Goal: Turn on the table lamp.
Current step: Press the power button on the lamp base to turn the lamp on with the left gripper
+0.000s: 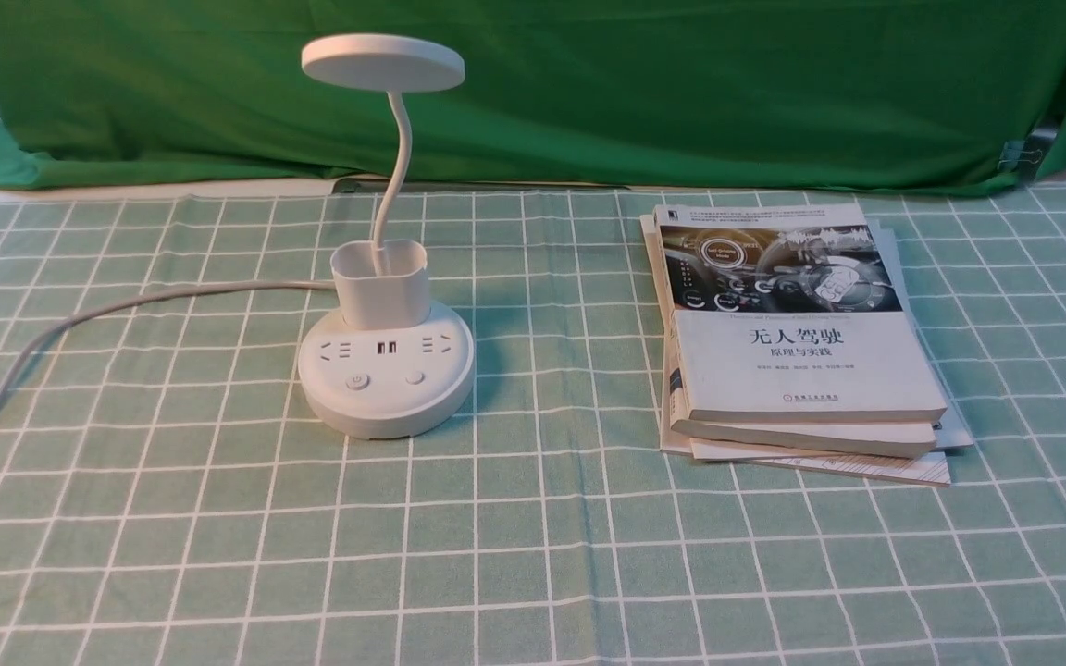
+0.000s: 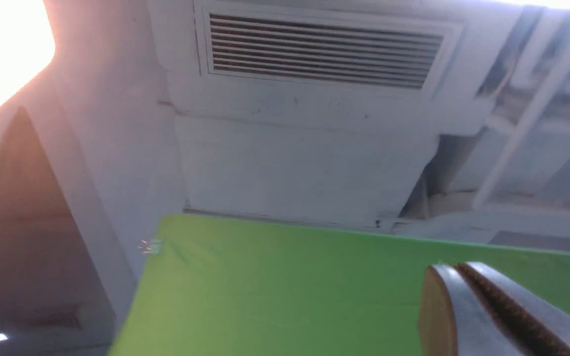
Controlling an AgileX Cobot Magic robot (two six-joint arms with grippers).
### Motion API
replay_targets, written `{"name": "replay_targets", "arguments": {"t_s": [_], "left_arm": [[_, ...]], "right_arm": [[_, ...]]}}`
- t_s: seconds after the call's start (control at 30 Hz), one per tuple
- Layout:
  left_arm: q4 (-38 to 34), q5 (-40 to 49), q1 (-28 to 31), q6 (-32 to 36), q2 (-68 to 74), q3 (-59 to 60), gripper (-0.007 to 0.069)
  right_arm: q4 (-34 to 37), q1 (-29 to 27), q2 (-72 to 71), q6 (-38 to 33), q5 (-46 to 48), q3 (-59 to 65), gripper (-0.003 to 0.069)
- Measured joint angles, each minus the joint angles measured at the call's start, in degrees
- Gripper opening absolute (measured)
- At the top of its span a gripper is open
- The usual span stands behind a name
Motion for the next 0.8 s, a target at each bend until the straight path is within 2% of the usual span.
{"name": "replay_targets", "arguments": {"t_s": [0.07,0.17,0.2,0.23,0.27,0.4,0.43,0.5,0.57,0.67,0.73,0.8], "left_arm": [[0.78,9.87,0.0,0.5,-0.07,-5.83,0.0021],[0.78,33.54,0.0,2.62,1.89,-17.59,0.0021],[0.78,38.79,0.0,3.1,3.33,-20.87,0.0021],[0.78,40.03,0.0,3.17,4.15,-21.44,0.0021],[0.78,48.67,0.0,3.26,7.46,-24.6,0.0022],[-1.96,62.38,0.0,-1.01,20.16,-25.69,0.0022],[-2.44,62.86,0.0,-1.11,20.16,-25.58,0.0022],[-7.58,66.82,0.0,-0.53,27.07,-24.62,0.0022],[-18.69,71.39,0.0,4.97,36.81,-24.22,0.0022],[-36.17,74.09,0.0,19.09,47.46,-24.22,0.0022],[-46.91,77.56,0.0,31.09,54.24,-24.89,0.0016],[-50.96,79.21,-0.09,34.9,57.47,-25.63,0.0008]], "right_arm": [[0.0,0.0,0.0,0.0,0.0,0.0,0.0239],[0.0,0.0,0.0,0.0,0.0,0.0,0.0239],[0.0,0.0,0.0,0.0,0.0,0.0,0.0239],[0.0,0.0,0.0,0.0,0.0,0.0,0.0239],[0.0,0.0,0.0,0.0,0.0,0.0,0.0239],[0.0,0.0,0.0,0.0,0.0,0.0,0.0239],[0.0,0.0,0.0,0.0,0.0,0.0,0.0239],[0.0,0.0,0.0,0.0,0.0,0.0,0.0239],[0.0,0.0,0.0,0.0,0.0,0.0,0.0239],[0.0,0.0,0.0,0.0,0.0,0.0,0.0239],[0.0,0.0,0.0,0.0,0.0,0.0,0.0239],[0.0,0.0,0.0,0.0,0.0,0.0,0.0239]]}}
